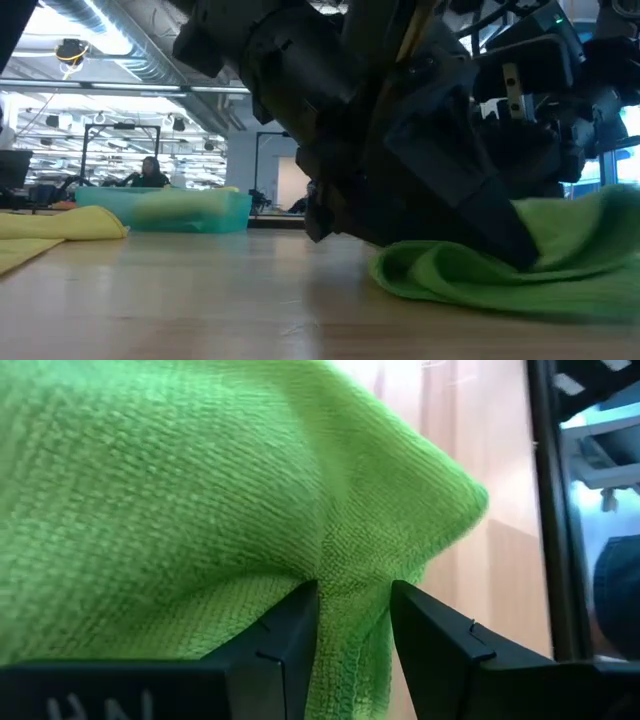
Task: Fold microfiber towels
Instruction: Stack the folded green microfiber cloth on top of the yellow microfiber cloth in the blue bin
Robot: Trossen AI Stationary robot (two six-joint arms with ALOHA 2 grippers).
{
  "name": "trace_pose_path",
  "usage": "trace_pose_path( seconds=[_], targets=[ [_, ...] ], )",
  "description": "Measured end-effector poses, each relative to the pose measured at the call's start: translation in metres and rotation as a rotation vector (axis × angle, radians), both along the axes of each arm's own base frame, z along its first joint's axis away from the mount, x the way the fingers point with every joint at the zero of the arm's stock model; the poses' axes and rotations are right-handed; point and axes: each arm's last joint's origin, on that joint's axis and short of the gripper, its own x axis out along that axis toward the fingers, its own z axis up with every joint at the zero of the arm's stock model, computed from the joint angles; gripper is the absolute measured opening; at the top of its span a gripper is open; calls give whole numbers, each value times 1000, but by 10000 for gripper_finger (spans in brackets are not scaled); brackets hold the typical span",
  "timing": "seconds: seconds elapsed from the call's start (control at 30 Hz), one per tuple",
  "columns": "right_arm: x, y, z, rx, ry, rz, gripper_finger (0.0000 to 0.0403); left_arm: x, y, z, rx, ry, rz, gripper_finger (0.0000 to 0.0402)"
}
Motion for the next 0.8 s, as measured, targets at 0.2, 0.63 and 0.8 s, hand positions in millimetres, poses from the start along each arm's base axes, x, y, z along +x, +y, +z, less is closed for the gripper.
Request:
trace_pose_path(
  seconds=[0.2,0.63,0.8],
  targets=[
    [7,-7,7,-28,-113,-89,10,-2,23,12,26,74,47,126],
    [39,-53,44,-140,-439,-188,10,-85,72,143,320,238,234,126],
    [73,-66,82,-241,-577,-230,10,-134,93,203,414,116,431,126]
  ],
)
